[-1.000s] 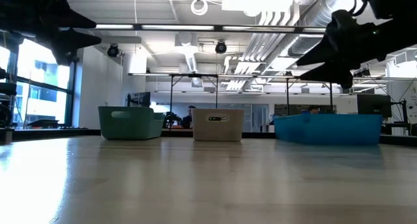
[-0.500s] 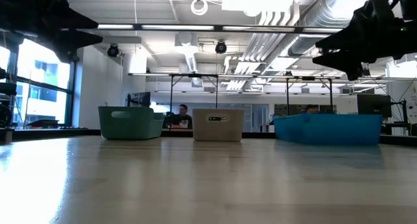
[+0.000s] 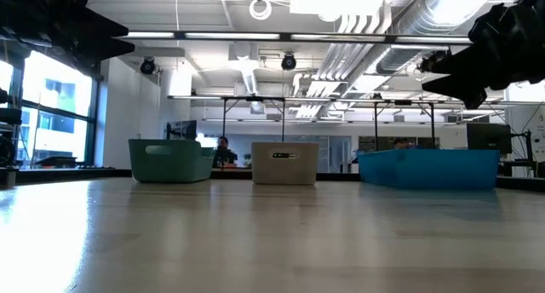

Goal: Sort & place blocks by color
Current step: Return to Home Position

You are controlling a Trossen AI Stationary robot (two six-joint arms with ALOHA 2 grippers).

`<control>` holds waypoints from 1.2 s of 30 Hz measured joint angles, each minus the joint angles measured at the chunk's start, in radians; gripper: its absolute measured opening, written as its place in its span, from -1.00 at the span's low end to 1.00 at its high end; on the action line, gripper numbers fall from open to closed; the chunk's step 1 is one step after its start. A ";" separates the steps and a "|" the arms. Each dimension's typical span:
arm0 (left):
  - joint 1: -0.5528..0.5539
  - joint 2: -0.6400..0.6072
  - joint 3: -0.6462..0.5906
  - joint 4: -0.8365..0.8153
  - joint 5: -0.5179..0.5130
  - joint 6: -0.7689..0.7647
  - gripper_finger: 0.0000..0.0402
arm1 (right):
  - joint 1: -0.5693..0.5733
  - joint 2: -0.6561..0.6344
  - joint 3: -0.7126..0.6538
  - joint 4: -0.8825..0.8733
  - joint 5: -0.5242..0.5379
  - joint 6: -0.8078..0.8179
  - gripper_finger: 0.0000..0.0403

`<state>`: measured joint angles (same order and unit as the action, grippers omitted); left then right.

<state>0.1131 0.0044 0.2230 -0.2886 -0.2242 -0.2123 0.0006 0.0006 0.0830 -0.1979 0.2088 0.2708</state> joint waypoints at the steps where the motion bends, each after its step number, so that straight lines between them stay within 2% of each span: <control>1: 0.000 0.000 0.000 0.000 0.000 0.006 -0.14 | 0.000 0.001 0.000 -0.001 -0.010 0.001 0.11; 8: 0.000 0.000 0.000 -0.002 0.000 0.006 -0.14 | 0.000 0.034 0.000 -0.003 -0.013 0.004 0.11; 13: 0.000 0.000 0.000 -0.002 0.000 0.006 -0.14 | 0.000 0.040 0.000 -0.003 -0.011 -0.070 0.11; 36: 0.000 0.000 0.000 -0.002 0.001 0.006 -0.14 | 0.000 0.040 0.000 -0.004 -0.015 -0.062 0.11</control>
<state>0.1135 0.0044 0.2234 -0.2909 -0.2234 -0.2066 0.0002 0.0406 0.0834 -0.2020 0.1940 0.2084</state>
